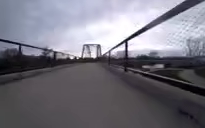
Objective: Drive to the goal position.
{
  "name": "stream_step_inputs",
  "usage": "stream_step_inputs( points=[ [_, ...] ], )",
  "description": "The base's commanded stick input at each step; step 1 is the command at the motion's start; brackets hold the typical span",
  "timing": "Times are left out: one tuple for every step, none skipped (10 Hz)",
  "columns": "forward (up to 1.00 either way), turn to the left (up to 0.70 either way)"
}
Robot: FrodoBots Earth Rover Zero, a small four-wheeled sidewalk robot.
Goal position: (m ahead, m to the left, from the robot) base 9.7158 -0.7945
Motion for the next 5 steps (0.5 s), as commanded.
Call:
stream_step_inputs(
  points=[
    [1.0, 0.0],
    [1.0, 0.0],
    [1.0, 0.01],
    [1.0, 0.06],
    [1.0, 0.36]
  ],
)
